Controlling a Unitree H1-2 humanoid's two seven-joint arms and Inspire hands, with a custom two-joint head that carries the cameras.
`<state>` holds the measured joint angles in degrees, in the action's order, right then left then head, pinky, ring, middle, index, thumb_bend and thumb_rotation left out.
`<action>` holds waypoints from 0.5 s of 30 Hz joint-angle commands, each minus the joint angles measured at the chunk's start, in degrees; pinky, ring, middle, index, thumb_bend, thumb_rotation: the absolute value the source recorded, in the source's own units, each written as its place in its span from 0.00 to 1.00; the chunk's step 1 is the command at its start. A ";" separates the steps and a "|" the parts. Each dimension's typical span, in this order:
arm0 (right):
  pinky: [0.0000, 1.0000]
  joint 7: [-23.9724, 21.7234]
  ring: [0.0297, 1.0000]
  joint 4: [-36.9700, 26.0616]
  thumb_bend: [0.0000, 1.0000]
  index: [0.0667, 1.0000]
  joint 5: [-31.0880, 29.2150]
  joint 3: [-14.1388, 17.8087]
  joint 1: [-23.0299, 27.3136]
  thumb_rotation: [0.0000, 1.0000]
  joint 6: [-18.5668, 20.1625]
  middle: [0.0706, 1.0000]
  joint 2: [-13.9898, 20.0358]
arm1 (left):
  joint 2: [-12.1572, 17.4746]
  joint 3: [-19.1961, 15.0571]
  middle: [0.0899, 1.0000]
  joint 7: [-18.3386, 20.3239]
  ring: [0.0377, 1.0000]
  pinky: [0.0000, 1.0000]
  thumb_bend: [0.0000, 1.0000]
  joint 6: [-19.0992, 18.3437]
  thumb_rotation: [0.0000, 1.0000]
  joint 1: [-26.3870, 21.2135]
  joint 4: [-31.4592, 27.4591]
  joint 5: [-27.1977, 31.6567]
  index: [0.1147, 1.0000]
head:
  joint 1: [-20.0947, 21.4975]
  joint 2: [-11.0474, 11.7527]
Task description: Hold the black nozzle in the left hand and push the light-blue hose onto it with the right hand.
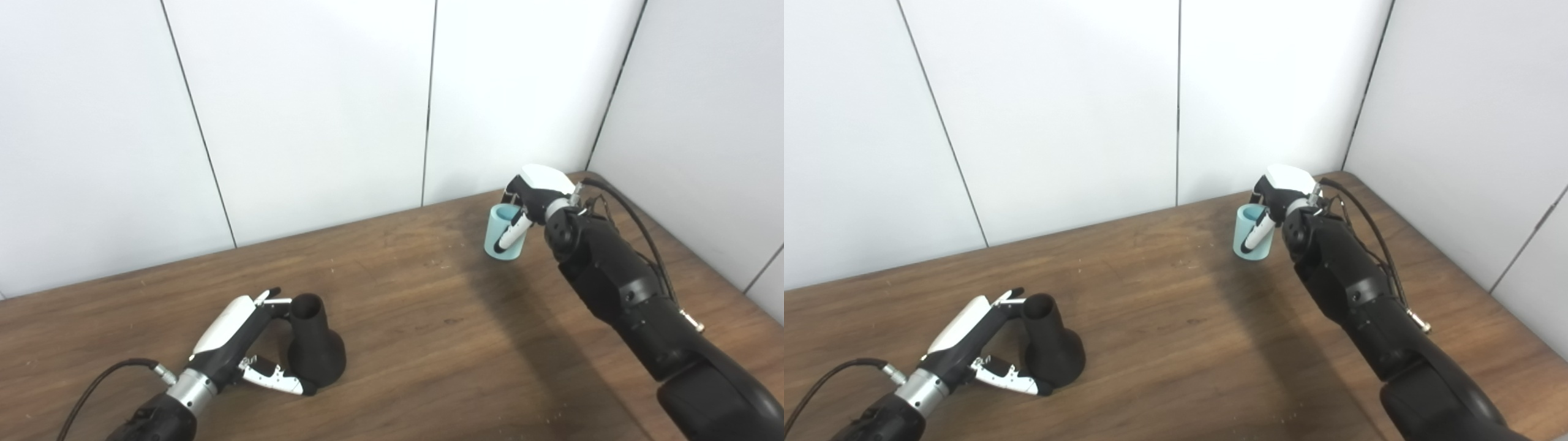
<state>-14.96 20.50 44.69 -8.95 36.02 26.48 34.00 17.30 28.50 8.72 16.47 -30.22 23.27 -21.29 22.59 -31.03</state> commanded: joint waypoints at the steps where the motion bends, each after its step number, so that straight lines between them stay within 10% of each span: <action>1: 0.40 2.14 0.44 -1.22 0.52 0.45 -0.04 0.33 1.88 0.00 -0.15 0.43 1.20 | 1.71 2.23 0.42 5.44 0.61 1.00 0.53 -3.15 0.00 4.10 2.35 -3.04 0.42 | 0.05 -0.06; 15: 0.39 1.04 0.44 -6.41 0.52 0.44 -0.64 -0.81 2.48 0.00 -0.50 0.44 1.87 | 1.21 2.27 0.42 5.51 0.61 1.00 0.53 -3.64 0.00 3.87 2.73 -3.13 0.42 | -1.16 -0.43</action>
<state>-14.62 15.80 43.99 -10.27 35.44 26.44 34.06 17.26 28.43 8.74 16.46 -30.05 23.08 -21.29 21.36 -31.38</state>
